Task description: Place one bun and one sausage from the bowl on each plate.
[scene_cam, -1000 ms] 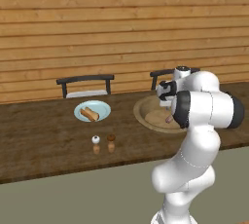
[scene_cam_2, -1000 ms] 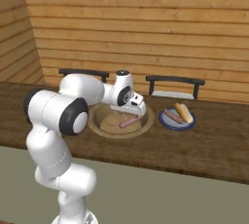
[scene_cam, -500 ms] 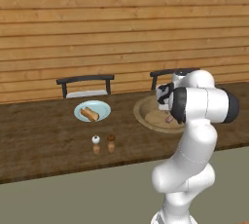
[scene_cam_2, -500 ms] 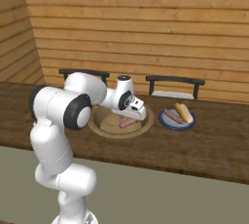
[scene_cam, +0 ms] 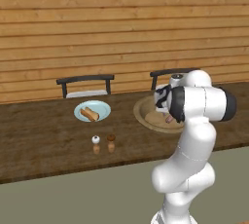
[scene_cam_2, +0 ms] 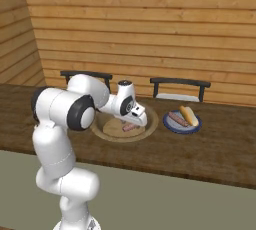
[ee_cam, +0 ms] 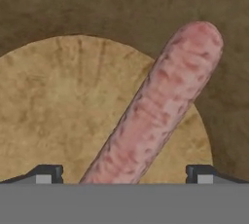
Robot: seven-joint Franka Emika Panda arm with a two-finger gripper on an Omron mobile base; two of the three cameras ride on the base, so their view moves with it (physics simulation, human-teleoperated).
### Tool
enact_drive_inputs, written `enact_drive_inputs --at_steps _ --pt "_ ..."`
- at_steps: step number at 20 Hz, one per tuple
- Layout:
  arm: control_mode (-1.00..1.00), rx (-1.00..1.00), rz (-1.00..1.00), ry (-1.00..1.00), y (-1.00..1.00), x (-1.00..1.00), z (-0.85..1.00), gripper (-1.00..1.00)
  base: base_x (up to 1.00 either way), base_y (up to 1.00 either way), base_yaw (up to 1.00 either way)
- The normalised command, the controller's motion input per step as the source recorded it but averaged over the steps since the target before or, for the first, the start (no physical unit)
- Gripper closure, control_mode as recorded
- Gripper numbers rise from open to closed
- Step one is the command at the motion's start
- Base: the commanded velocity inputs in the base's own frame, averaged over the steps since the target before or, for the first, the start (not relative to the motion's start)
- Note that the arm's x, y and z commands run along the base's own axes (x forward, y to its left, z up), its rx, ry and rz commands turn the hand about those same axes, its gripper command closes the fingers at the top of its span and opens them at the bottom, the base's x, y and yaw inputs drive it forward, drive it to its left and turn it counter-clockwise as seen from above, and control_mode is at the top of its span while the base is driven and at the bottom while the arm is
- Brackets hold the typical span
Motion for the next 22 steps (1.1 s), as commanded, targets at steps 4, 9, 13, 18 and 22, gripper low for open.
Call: enact_drive_inputs --at_steps 4,9,13,18,22 --pt "-1.00 0.00 -0.08 0.00 0.00 0.00 -0.37 -1.00 0.00 0.00 0.00" --pt "-1.00 0.00 -0.06 0.00 0.03 0.00 -0.21 -1.00 0.00 0.00 0.00" --pt "-1.00 0.00 -0.07 0.00 0.00 0.00 -0.19 1.00 0.00 0.00 0.00" --pt "-1.00 0.00 -0.04 0.00 0.00 0.00 -0.08 1.00 0.00 0.00 0.00" --pt "-1.00 0.00 -0.02 0.00 0.00 -0.04 0.00 1.00 0.00 0.00 0.00"
